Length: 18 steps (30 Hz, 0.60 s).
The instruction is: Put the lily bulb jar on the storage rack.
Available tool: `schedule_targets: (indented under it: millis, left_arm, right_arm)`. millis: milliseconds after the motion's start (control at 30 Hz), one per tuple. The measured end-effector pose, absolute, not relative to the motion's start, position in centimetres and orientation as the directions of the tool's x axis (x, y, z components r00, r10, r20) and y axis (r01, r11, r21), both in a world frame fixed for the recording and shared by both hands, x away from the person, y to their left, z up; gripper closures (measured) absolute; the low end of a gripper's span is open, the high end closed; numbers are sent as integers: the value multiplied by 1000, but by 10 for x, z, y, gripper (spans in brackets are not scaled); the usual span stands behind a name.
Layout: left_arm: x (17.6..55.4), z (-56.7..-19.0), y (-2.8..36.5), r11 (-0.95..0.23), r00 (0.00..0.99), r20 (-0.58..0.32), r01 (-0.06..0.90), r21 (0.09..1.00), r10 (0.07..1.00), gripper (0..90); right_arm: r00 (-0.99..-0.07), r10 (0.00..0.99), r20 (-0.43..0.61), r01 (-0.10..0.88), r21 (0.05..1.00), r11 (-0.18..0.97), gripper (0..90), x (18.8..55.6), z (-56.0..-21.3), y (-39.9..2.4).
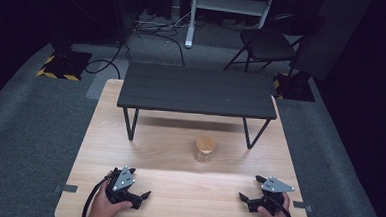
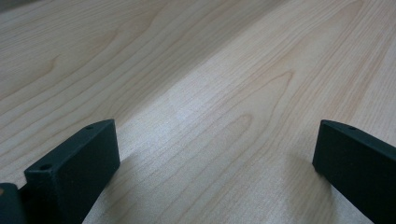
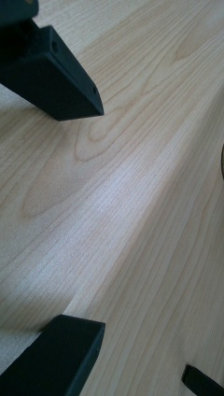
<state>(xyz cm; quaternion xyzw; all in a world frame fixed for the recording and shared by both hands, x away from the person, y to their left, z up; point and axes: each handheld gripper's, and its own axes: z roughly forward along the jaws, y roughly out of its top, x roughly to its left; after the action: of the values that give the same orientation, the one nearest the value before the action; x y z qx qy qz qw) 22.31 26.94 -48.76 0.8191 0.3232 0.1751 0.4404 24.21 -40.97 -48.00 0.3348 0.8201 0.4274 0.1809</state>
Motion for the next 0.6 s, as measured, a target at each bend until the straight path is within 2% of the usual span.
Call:
schedule_targets:
  millis: [133,367,600]
  left_arm:
    - [223,-488,269,-402,730,0,377,835,684,5]
    - [223,-488,269,-402,730,0,377,835,684,5]
    - [223,-488,269,-402,730,0,376,835,683,5]
  right_arm:
    - [-715,699,11,400,826,396,1,245,-481,-414]
    - [-719,695,-10,390,821,416,0,244,-480,-411]
    - [-699,715,-8,422,802,422,3,247,-469,-402]
